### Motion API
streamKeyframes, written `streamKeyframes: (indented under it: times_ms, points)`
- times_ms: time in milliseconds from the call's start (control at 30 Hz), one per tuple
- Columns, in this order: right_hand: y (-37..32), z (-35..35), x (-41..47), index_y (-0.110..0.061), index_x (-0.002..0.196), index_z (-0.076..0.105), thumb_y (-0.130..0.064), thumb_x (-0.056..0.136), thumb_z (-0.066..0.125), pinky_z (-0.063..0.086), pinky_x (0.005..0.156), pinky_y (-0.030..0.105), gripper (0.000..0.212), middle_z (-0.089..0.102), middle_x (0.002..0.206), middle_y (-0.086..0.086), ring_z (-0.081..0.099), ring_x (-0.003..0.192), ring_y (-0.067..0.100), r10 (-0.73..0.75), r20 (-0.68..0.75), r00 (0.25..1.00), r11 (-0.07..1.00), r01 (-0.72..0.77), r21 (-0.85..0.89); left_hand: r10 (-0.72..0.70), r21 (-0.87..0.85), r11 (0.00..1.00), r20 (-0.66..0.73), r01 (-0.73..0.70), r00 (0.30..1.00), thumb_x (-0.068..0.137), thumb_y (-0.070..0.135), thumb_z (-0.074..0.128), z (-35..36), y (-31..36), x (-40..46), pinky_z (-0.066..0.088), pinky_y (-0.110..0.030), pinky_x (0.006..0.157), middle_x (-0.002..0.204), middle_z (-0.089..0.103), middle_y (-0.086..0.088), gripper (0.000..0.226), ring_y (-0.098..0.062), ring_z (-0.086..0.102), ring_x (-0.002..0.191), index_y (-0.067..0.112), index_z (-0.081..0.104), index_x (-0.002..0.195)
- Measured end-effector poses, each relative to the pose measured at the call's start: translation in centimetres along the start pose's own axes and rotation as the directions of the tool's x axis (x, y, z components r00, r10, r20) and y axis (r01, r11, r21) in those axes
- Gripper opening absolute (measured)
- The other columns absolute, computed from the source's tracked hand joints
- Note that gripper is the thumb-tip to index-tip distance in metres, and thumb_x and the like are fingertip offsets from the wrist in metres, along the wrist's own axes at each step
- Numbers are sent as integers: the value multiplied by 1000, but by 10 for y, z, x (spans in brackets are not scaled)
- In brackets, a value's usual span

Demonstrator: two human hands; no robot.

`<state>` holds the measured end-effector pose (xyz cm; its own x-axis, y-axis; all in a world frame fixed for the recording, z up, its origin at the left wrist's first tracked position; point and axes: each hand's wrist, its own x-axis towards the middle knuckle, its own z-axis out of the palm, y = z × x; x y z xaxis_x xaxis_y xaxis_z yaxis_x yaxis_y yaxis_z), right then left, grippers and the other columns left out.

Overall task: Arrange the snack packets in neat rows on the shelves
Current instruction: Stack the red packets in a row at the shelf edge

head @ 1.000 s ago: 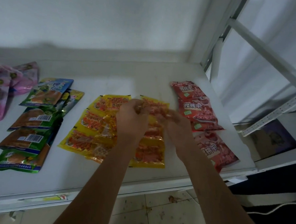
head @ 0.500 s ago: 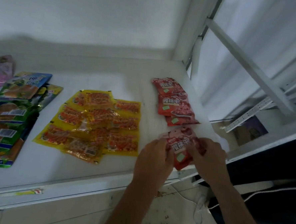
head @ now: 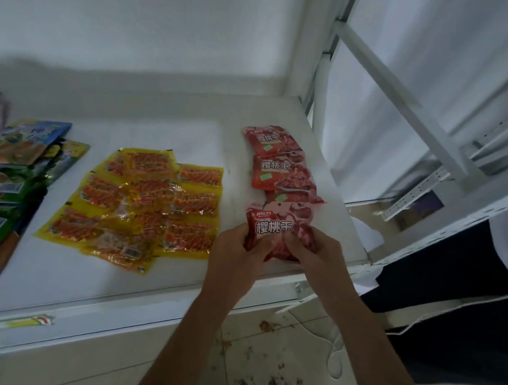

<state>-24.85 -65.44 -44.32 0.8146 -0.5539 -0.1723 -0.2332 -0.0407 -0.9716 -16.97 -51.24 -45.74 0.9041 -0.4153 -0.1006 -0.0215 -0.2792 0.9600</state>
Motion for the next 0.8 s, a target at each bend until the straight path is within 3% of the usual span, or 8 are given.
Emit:
streamKeyframes:
  times_ms: [100, 167, 267, 367, 500, 567, 700, 800]
  points:
    - [4, 2, 1, -13, 91, 78, -37, 95, 74, 61, 79, 60, 24, 77, 81, 11, 74, 82, 37, -50, -30, 998, 994, 46, -103, -15, 0, 1000, -4, 15, 1000, 93, 41, 76, 2, -4, 2, 44, -28, 56, 65, 69, 13, 18, -3, 57, 55, 23, 78, 94]
    - [8, 3, 0, -14, 87, 76, -41, 91, 72, 59, 75, 62, 27, 74, 76, 13, 70, 77, 42, -87, -50, 995, 991, 81, -108, -55, -45, 997, 30, 57, 998, 88, 49, 76, 2, -5, 3, 59, -39, 66, 77, 76, 13, 25, -9, 71, 70, 27, 79, 101]
    - [12, 5, 1, -16, 93, 78, -25, 92, 75, 62, 79, 58, 9, 78, 82, 10, 74, 81, 40, -74, -58, 996, 996, 72, -44, -76, -103, 991, 72, 83, 994, 78, 47, 79, 1, -6, 5, 63, -54, 82, 93, 80, 7, 33, -20, 77, 89, 30, 79, 107]
    - [11, 4, 2, -10, 97, 77, -3, 95, 72, 64, 82, 50, 9, 80, 89, 11, 77, 88, 34, 11, -60, 998, 999, -8, 54, -97, -93, 990, 87, 105, 991, 80, 37, 86, 0, -7, 8, 63, -52, 85, 92, 81, 7, 28, -18, 78, 88, 26, 80, 105]
    - [9, -6, 5, -12, 97, 80, -12, 93, 76, 63, 85, 51, 6, 80, 90, 11, 78, 90, 33, 74, -27, 997, 995, -72, 65, -80, -38, 996, 32, 82, 996, 85, 30, 87, 0, -2, 8, 64, -42, 73, 78, 79, 7, 13, -17, 76, 75, 21, 82, 92]
    - [7, -9, 9, -18, 98, 79, -21, 91, 80, 63, 84, 51, 8, 80, 88, 5, 78, 88, 29, 43, -28, 999, 998, -44, -40, -47, 13, 999, 1, 47, 999, 86, 37, 85, 2, 3, 4, 61, -34, 64, 71, 76, 10, 14, -12, 72, 67, 24, 81, 86]
    - [-9, -13, 12, -30, 89, 64, -45, 92, 75, 52, 66, 19, 18, 72, 78, -11, 69, 74, 7, -38, -76, 996, 869, -5, -495, -8, 286, 958, -57, 24, 998, 83, 63, 76, 8, 6, 6, 43, -21, 54, 70, 65, 8, 38, -7, 57, 62, 27, 68, 76]
    - [-24, -21, 15, -30, 84, 57, -70, 92, 59, 54, 75, 33, 40, 66, 81, -11, 64, 77, 12, 14, -48, 999, 646, -45, -762, -67, 421, 905, -24, 71, 997, 85, 67, 73, 2, 18, 12, 48, -24, 59, 75, 64, 10, 42, -7, 60, 68, 27, 61, 77]
